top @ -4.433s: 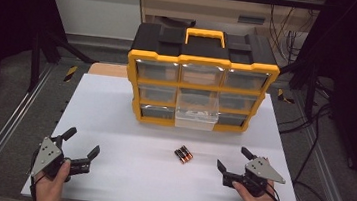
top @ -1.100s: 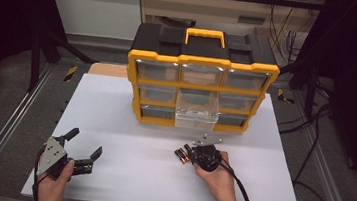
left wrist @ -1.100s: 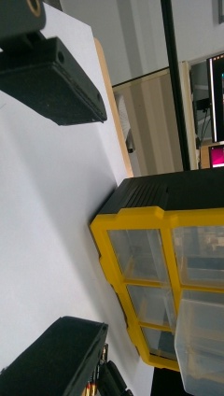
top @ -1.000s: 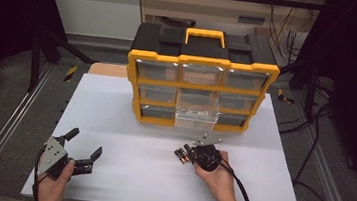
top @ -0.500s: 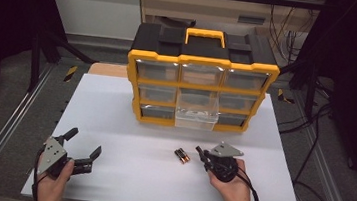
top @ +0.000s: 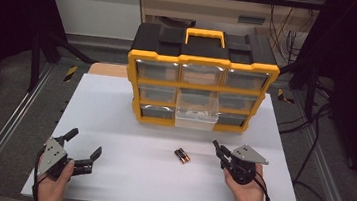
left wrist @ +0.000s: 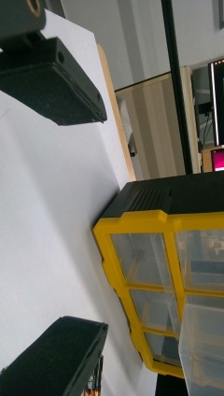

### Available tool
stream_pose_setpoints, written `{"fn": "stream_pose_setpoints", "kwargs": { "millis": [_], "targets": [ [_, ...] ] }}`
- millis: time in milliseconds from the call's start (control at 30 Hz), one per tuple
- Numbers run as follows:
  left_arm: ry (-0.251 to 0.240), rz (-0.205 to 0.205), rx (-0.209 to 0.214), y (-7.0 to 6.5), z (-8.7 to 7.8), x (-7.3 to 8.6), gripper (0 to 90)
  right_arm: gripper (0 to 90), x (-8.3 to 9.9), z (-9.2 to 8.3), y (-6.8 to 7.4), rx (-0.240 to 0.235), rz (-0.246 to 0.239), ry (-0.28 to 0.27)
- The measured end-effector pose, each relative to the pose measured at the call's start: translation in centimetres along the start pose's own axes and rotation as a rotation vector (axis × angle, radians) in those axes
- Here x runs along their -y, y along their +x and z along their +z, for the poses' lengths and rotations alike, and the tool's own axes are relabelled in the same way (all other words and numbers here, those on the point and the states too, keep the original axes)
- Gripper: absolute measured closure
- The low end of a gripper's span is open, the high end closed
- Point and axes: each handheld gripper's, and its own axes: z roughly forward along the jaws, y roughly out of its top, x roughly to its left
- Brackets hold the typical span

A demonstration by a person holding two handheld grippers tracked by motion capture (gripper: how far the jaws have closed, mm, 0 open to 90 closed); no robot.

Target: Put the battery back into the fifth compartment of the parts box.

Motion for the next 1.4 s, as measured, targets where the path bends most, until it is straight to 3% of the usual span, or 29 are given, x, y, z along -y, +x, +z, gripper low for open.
{"fn": "stream_pose_setpoints", "kwargs": {
  "millis": [333, 633, 700, 933, 1067, 1200, 1400],
  "targets": [
    [-0.004, -0.003, 0.005, 0.0, 0.1, 0.0, 1.4, 76.8, -0.1, -0.4, -0.4, 0.01, 0.016, -0.027],
    [0.001, 0.005, 0.002, 0.0, 0.1, 0.0, 1.4, 76.9, -1.1, -1.8, -0.9, 0.012, 0.047, -0.098],
    [0.004, 0.009, 0.003, -0.1, 0.1, 0.0, 1.4, 76.8, -1.7, -2.2, -0.8, 0.018, 0.032, -0.116],
    [0.012, 0.021, 0.01, -0.5, 0.2, 0.0, 1.3, 76.9, -4.5, -4.6, -0.6, 0.054, -0.021, -0.183],
    [0.007, 0.02, 0.008, -0.4, 0.1, 0.0, 1.3, 76.9, -7.0, -5.9, -0.3, 0.06, -0.07, -0.207],
    [0.004, 0.018, 0.014, -0.4, 0.1, 0.0, 1.3, 76.8, -9.8, -6.6, 0.3, 0.063, -0.112, -0.202],
    [0.007, 0.014, 0.029, -0.7, 0.3, 0.0, 1.3, 76.8, -13.5, -6.2, 1.6, 0.032, -0.176, -0.181]
  ]
}}
